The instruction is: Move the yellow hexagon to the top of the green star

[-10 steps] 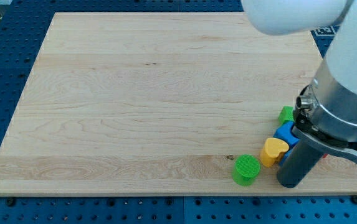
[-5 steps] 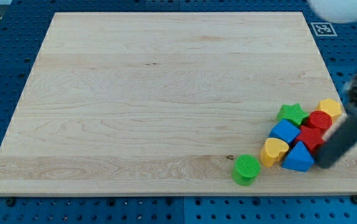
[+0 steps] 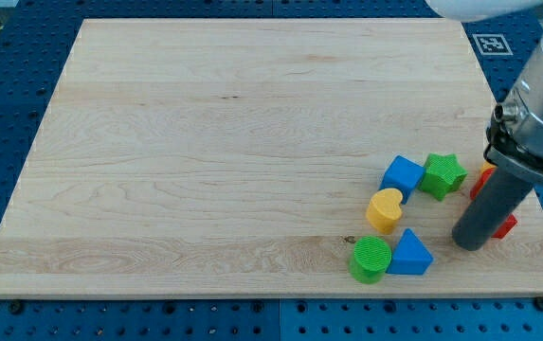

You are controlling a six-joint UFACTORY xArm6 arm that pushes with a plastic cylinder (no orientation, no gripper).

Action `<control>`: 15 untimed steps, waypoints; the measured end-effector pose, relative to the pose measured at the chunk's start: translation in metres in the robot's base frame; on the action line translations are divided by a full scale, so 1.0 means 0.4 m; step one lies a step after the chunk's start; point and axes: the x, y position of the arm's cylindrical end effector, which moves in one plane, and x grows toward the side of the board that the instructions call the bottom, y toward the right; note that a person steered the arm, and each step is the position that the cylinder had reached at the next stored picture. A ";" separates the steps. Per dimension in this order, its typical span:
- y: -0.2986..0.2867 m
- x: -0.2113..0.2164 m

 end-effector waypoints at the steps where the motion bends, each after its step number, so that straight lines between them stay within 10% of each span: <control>1: 0.055 0.023; 4: 0.199 0.007; 6: -0.073 -0.086; 9: 0.136 0.024; 11: 0.160 -0.284; 15: 0.360 -0.211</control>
